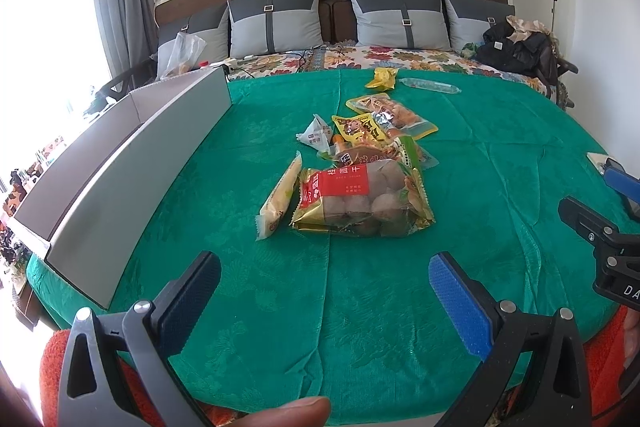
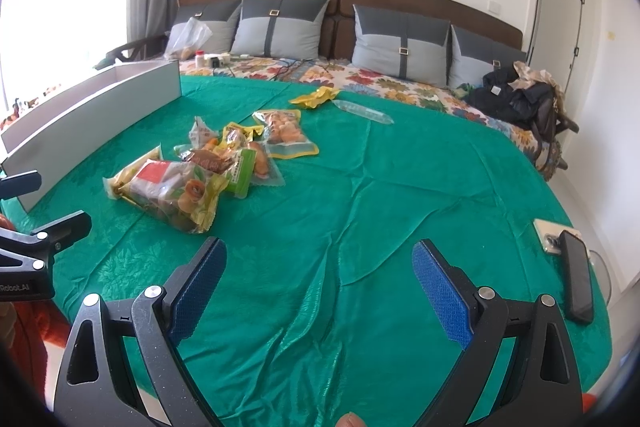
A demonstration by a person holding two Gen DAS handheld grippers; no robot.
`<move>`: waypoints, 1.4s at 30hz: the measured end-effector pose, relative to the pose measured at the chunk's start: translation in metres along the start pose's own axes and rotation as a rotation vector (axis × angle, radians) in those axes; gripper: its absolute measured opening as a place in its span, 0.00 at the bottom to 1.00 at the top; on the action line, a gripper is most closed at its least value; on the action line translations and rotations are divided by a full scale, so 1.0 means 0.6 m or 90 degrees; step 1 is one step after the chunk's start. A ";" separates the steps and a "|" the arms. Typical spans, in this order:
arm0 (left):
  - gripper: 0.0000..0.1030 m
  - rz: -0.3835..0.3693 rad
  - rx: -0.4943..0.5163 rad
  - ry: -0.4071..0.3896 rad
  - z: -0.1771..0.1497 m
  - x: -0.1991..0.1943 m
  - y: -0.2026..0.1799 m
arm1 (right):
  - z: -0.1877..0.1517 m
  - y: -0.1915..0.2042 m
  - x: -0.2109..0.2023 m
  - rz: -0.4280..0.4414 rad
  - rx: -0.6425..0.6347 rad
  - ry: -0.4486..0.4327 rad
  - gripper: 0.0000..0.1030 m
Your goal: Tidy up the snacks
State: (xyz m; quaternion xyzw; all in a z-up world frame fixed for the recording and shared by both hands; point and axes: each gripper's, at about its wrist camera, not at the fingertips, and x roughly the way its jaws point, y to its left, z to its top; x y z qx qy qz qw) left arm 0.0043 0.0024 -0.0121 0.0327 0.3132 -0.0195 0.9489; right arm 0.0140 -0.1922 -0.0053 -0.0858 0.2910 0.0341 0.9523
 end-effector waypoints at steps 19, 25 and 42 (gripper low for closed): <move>1.00 -0.003 -0.008 0.007 -0.002 0.006 0.003 | 0.001 -0.001 0.003 0.005 -0.002 0.008 0.93; 1.00 -0.004 -0.008 0.006 -0.003 0.006 0.003 | 0.001 -0.001 0.003 0.005 -0.002 0.008 0.93; 1.00 -0.012 -0.019 0.016 -0.003 0.008 0.004 | 0.001 0.000 0.004 0.005 -0.002 0.009 0.93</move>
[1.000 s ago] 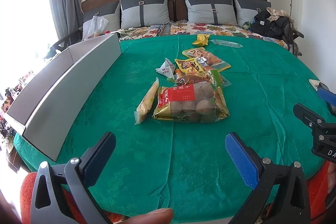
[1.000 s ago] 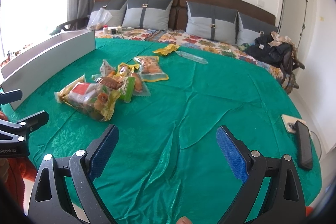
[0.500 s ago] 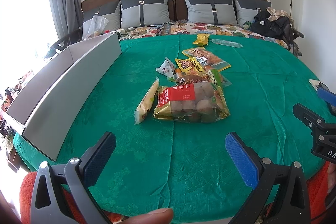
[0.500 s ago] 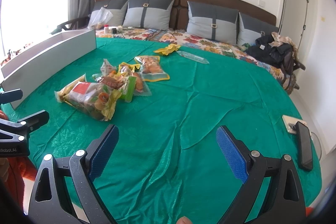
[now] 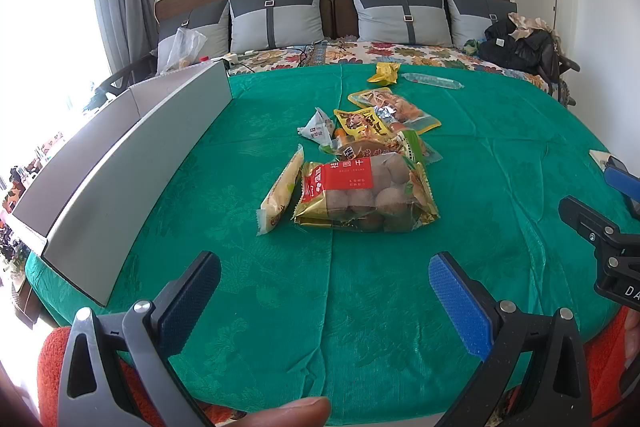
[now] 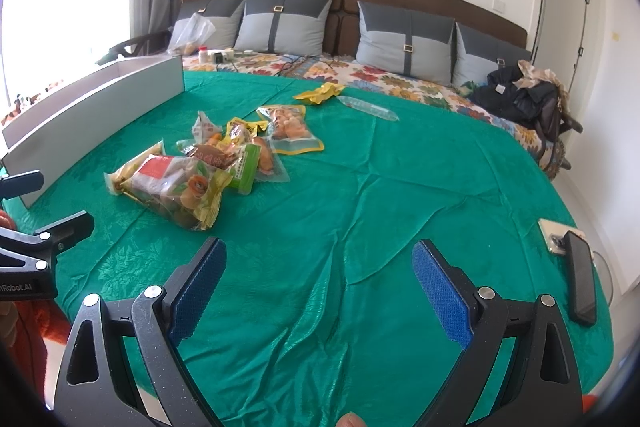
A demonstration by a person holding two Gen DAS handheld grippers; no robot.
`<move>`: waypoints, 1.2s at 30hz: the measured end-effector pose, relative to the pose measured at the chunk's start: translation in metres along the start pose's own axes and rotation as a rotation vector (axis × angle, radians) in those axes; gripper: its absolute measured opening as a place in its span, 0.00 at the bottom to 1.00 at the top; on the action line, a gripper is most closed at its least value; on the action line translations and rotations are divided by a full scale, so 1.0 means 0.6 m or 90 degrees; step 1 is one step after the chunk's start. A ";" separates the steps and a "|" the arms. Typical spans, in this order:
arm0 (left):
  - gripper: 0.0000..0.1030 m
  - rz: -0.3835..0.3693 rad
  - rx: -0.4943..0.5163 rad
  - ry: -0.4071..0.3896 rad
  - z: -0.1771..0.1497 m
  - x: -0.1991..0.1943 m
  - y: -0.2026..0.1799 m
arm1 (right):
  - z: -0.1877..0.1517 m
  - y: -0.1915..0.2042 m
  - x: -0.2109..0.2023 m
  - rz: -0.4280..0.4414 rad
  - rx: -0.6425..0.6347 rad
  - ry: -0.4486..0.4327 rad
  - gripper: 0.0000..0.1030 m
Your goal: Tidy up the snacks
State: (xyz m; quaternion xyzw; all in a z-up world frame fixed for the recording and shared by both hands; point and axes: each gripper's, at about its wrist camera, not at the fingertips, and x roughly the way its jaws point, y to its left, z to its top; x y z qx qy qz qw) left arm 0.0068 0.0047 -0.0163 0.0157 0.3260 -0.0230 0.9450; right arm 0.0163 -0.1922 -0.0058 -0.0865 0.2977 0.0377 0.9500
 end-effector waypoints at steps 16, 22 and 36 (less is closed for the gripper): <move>1.00 -0.010 -0.012 0.011 0.000 0.001 0.000 | 0.000 0.000 0.000 0.000 0.000 0.000 0.93; 1.00 0.003 0.002 0.017 -0.006 0.004 0.005 | 0.000 0.000 0.001 0.000 0.000 0.001 0.93; 1.00 -0.015 -0.021 0.058 -0.008 0.010 0.005 | -0.002 0.004 0.003 0.001 0.000 0.002 0.93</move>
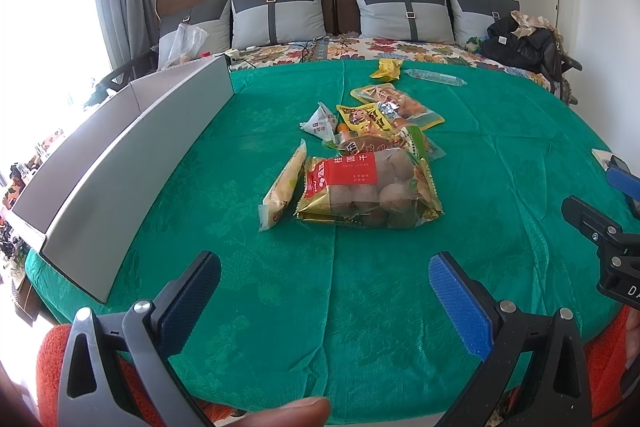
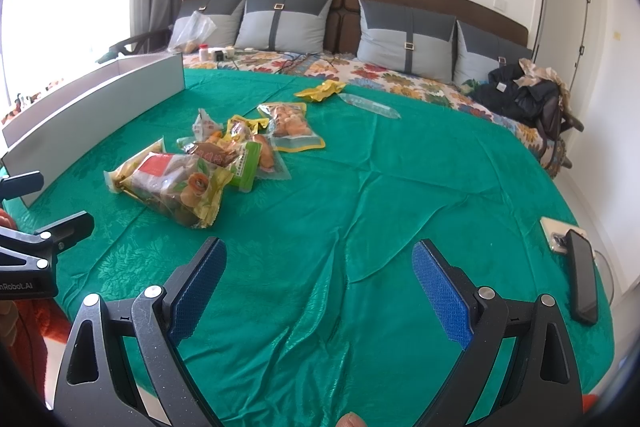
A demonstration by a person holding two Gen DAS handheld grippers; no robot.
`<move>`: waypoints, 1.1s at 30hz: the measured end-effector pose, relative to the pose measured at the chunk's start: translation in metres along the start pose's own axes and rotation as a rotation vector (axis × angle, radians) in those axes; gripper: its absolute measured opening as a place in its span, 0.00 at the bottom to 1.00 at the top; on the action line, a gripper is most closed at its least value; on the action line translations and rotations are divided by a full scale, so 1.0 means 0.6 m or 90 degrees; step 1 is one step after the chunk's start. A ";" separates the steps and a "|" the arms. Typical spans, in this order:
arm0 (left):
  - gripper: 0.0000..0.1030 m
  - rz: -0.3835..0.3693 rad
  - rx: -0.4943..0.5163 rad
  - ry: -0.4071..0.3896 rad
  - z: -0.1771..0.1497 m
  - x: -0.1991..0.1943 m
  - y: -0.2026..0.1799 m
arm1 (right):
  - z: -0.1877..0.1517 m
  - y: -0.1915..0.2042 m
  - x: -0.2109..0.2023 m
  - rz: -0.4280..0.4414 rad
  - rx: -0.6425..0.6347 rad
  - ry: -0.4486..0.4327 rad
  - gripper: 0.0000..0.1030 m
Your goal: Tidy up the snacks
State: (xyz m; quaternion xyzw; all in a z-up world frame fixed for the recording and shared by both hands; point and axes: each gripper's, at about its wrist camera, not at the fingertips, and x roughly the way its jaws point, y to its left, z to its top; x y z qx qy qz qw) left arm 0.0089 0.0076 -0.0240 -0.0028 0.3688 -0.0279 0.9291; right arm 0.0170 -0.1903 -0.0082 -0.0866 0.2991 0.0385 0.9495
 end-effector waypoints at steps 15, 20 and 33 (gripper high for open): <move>1.00 0.000 -0.006 0.011 0.002 0.007 0.004 | -0.004 0.003 0.000 0.001 0.003 0.001 0.93; 1.00 -0.010 -0.029 0.033 0.000 0.015 0.020 | -0.005 -0.003 0.003 0.004 0.016 0.006 0.93; 1.00 0.015 -0.047 0.084 0.055 0.090 0.102 | -0.003 -0.012 0.010 0.016 0.022 0.033 0.93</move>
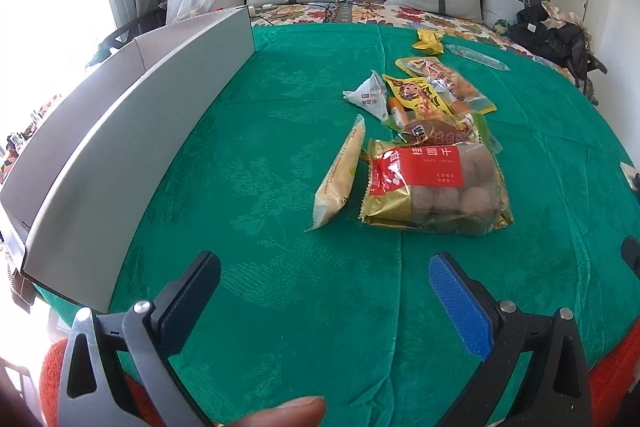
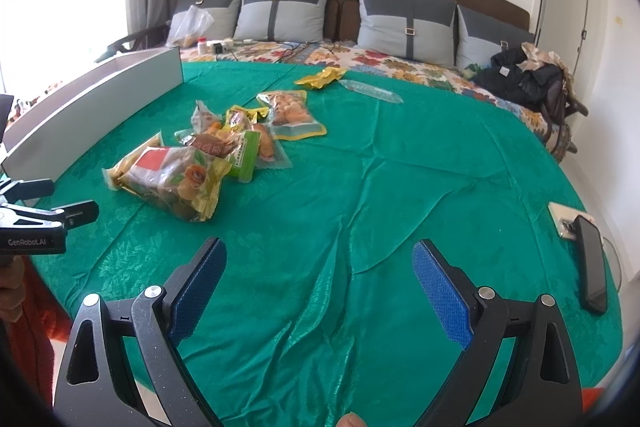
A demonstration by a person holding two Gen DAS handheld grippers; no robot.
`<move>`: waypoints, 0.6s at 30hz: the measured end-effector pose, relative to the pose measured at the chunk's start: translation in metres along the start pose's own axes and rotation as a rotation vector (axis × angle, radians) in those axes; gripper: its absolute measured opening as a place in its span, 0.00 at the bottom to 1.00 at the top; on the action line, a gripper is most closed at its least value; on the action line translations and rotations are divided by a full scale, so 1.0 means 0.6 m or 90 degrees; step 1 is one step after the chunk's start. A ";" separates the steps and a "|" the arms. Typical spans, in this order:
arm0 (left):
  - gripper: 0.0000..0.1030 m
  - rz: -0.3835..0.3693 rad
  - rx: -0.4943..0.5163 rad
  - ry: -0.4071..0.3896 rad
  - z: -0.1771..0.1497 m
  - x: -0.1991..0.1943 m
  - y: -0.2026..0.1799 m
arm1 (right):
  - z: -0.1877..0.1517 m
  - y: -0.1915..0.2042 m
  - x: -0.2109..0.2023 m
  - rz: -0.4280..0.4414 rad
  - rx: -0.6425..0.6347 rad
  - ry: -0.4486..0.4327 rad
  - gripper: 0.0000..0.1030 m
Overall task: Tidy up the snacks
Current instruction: 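Lower the left gripper onto the cream-wrapped bar and close on it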
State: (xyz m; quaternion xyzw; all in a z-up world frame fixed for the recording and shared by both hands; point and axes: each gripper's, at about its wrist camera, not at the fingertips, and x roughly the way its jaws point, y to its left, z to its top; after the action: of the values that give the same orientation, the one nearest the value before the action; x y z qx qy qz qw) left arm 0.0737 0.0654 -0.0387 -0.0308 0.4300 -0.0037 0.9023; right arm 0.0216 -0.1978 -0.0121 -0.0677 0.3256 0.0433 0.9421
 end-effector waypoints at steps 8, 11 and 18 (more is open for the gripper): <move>1.00 -0.013 -0.022 0.066 0.101 0.092 0.056 | 0.000 -0.002 -0.003 0.004 0.002 0.005 0.93; 1.00 0.027 0.019 0.101 0.101 0.148 0.037 | 0.000 0.000 -0.004 0.003 -0.002 0.007 0.93; 1.00 0.007 0.066 0.143 0.098 0.203 0.004 | 0.000 -0.011 -0.003 -0.001 0.008 0.011 0.93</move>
State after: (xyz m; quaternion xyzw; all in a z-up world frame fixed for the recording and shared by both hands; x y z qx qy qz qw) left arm 0.1958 0.0667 -0.0966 0.0187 0.5275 -0.0247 0.8490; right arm 0.0212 -0.2041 -0.0102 -0.0625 0.3338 0.0397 0.9397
